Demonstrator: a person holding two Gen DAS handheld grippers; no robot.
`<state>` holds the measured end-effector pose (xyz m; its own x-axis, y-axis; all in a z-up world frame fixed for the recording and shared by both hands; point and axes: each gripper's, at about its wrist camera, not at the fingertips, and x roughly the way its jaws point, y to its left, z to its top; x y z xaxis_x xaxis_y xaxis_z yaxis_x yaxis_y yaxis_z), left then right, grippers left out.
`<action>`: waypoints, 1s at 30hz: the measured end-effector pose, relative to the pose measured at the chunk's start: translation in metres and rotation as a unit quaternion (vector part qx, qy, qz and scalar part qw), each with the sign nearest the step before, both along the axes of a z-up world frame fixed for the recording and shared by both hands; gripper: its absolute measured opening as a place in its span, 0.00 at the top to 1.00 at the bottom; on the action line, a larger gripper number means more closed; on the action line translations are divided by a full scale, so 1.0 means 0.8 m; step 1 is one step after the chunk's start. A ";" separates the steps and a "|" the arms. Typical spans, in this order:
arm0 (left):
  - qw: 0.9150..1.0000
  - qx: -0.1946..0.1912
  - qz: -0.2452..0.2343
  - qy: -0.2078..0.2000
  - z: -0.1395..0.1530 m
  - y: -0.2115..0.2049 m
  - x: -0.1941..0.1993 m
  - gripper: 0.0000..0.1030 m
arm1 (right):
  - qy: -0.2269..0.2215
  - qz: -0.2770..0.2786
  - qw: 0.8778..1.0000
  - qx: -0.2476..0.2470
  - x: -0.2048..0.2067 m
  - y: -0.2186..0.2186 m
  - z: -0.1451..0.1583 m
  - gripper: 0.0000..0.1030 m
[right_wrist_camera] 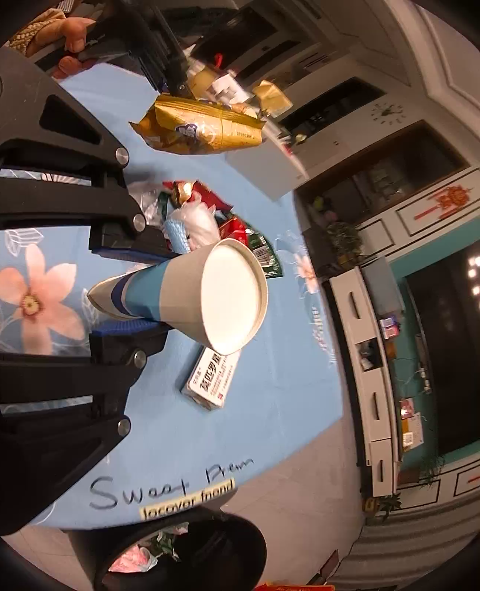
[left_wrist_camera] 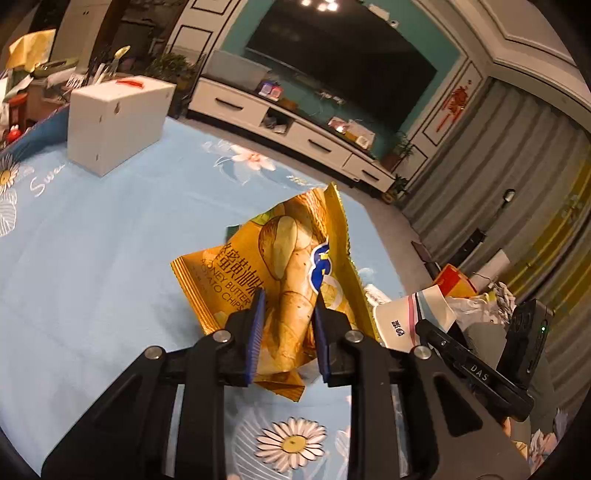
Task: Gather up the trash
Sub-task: 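Grasp the yellow chip bag with the left gripper while the right gripper grasps the paper cup, then carry the chip bag and paper cup to the bin and release both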
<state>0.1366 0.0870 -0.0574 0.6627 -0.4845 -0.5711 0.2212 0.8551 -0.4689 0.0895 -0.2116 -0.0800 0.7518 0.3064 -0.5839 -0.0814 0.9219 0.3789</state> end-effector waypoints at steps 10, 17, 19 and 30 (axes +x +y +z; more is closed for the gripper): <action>0.996 0.014 -0.080 -0.036 0.046 -0.086 -0.025 0.75 | -0.049 -0.058 0.997 0.015 -0.064 -0.069 0.038 0.73; 0.985 0.049 -0.158 -0.056 0.060 -0.192 -0.036 0.75 | -0.058 -0.113 0.992 0.024 -0.093 -0.130 0.036 0.74; 0.980 0.058 -0.180 -0.058 0.061 -0.224 -0.039 0.75 | -0.058 -0.129 0.990 0.026 -0.100 -0.143 0.034 0.73; 0.955 0.071 -0.284 -0.051 0.049 -0.363 -0.034 0.75 | -0.048 -0.222 0.973 0.041 -0.140 -0.235 0.001 0.73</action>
<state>0.1090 -0.2033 -0.0180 0.3724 -0.7044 -0.6043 0.7063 0.6375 -0.3078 -0.0225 -0.3999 -0.0790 0.8708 -0.0183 -0.4914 0.2785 0.8418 0.4623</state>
